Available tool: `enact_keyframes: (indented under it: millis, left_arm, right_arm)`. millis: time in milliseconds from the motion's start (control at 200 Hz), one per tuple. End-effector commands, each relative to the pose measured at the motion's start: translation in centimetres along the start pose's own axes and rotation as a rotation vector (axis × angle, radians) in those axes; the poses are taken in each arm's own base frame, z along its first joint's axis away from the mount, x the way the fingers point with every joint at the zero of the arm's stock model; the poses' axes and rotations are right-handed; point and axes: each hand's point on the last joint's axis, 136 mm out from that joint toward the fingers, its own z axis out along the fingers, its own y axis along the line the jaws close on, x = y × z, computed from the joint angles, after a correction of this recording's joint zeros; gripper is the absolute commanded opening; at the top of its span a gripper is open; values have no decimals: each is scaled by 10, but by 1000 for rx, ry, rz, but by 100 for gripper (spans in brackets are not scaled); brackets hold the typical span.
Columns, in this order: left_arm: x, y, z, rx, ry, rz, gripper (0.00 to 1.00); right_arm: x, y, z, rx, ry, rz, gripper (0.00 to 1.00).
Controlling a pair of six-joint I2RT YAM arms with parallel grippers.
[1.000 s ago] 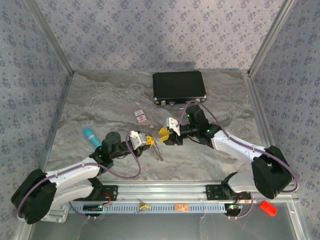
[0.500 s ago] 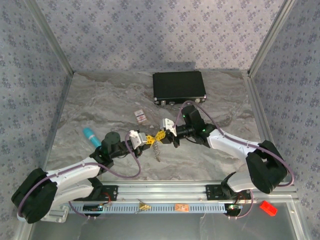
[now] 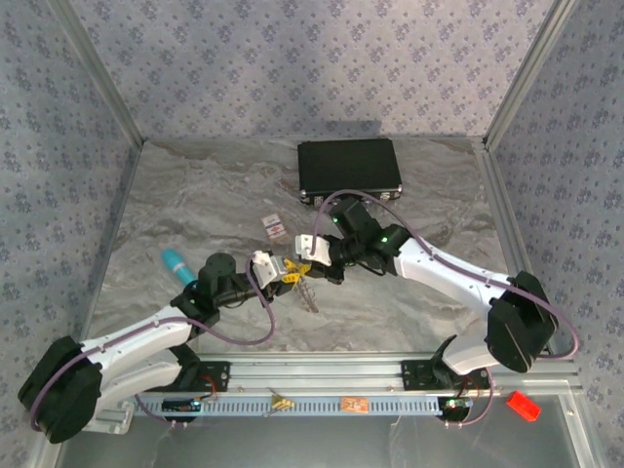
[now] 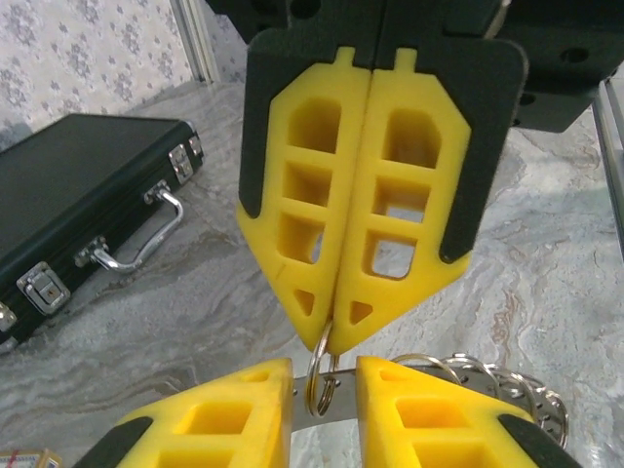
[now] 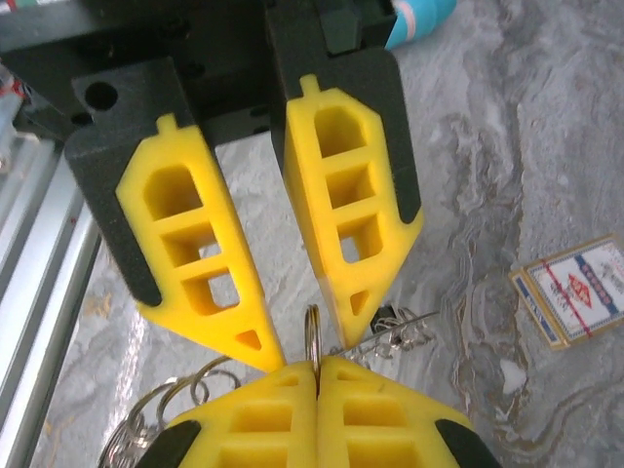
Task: Put the keys on the keyring
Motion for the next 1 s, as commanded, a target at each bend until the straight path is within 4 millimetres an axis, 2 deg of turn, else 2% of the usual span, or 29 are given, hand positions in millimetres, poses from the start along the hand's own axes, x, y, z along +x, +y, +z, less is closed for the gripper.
enact_keyframes:
  millis: [0, 240, 470, 610, 685, 735, 855, 995]
  left_arm:
    - [-8, 2, 1, 3, 0, 12, 19]
    - [-9, 0, 4, 20, -1, 17, 14]
    - [-13, -1, 7, 37, -12, 18, 13]
    - [-13, -2, 8, 46, -12, 25, 0]
    - [-12, -3, 7, 43, -24, 22, 0]
    - [-11, -2, 7, 34, -53, 9, 0]
    - [-12, -2, 7, 27, -122, -19, 0]
    - [-20, -2, 5, 24, -183, -21, 0]
  right_arm:
    - [12, 4, -4, -2, 114, -36, 0]
    - [4, 8, -2, -7, 144, -88, 0]
    - [-8, 12, 1, -17, 120, -108, 0]
    - [-14, 12, -2, -6, 79, -98, 0]
    - [-18, 3, -9, 40, 4, -59, 18]
    - [-22, -1, -17, 64, -85, -18, 25]
    - [-23, -7, -31, 81, -311, 79, 29]
    - [-12, -4, -27, 73, -379, 115, 30]
